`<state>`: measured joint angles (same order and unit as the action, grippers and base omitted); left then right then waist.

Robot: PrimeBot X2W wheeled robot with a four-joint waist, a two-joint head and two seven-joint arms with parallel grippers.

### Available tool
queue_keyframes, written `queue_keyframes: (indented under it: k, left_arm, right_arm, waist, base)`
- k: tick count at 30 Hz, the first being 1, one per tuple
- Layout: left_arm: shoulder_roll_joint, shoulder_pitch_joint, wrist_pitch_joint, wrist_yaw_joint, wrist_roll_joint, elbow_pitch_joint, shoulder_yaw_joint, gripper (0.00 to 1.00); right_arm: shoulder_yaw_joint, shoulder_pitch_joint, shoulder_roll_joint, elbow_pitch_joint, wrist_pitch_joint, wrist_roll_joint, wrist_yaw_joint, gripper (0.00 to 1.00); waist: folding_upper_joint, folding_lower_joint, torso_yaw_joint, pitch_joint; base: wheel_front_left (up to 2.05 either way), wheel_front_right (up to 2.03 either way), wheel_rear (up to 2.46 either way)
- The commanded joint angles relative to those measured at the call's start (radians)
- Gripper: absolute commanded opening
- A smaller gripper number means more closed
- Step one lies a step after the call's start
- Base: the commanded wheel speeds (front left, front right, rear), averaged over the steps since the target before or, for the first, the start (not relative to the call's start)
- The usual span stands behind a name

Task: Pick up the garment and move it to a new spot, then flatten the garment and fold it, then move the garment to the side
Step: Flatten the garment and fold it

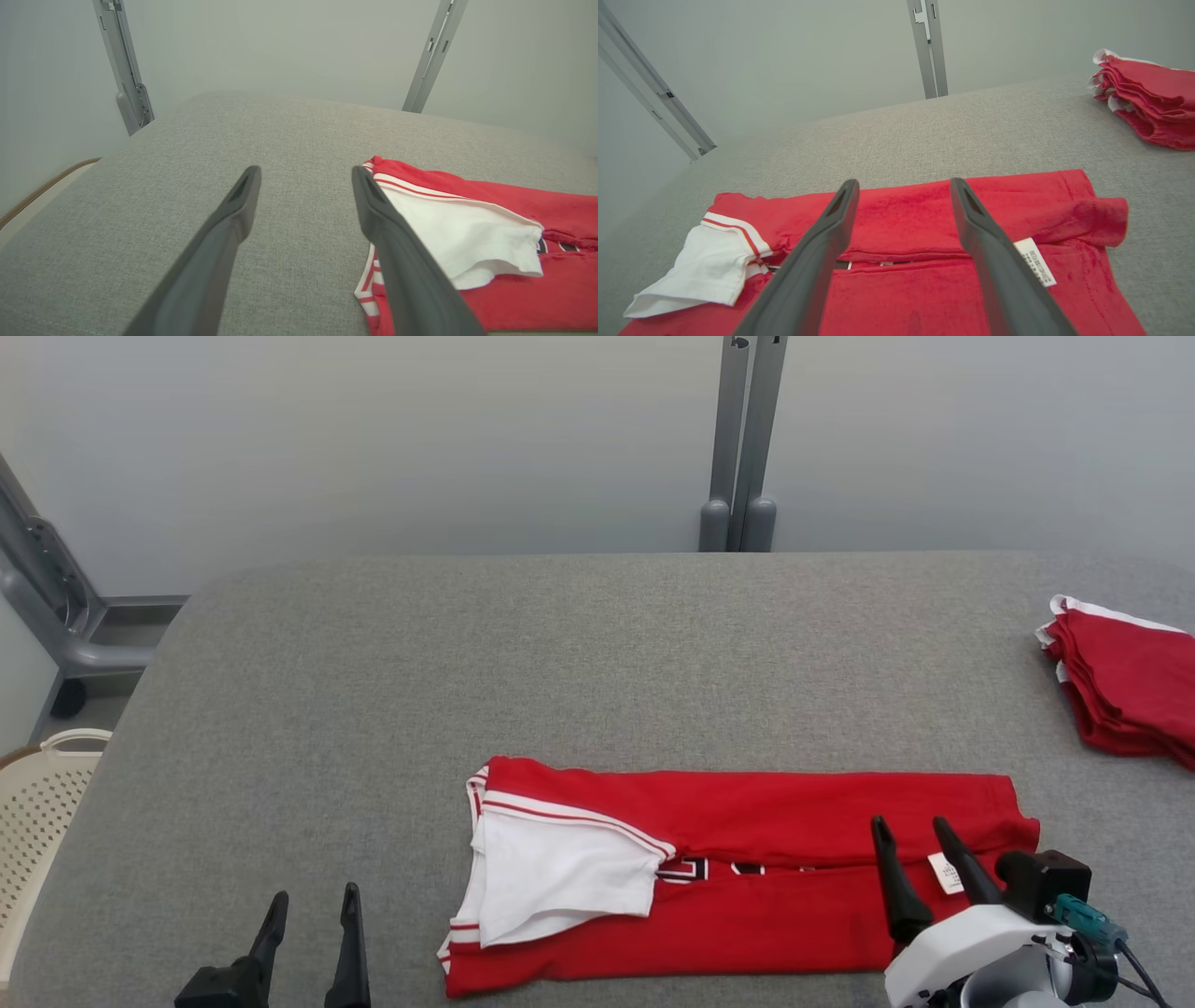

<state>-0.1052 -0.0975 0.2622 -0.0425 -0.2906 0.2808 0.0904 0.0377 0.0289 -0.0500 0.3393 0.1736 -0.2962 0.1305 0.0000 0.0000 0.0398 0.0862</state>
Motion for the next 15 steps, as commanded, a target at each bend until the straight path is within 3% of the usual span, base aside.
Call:
queue_keyframes:
  k: [1,7,15]
  left_arm:
    - [0.002,-0.001,0.003,0.004,0.001,0.004,-0.003,1.00]
    - [0.007,0.006,0.003,0.003,0.005,0.007,-0.002,1.00]
    - [0.003,0.023,0.002,0.006,0.003,0.011,0.003,1.00]
  right_arm:
    - [-0.003,0.009,-0.002,0.002,0.001,0.001,0.000,1.00]
    - [-0.047,0.027,-0.002,0.004,-0.031,0.048,0.000,1.00]
    - [-0.210,0.107,-0.002,0.039,-0.297,0.195,0.000,1.00]
  waist:
    - [0.0000,0.0000,0.000,-0.001]
    - [0.0000,0.0000,-0.004,-0.010]
    - [0.0000,0.0000,-0.008,-0.042]
  base:
    - [0.00,0.00,0.00]
    - [0.00,0.00,0.00]
    - [0.00,0.00,0.00]
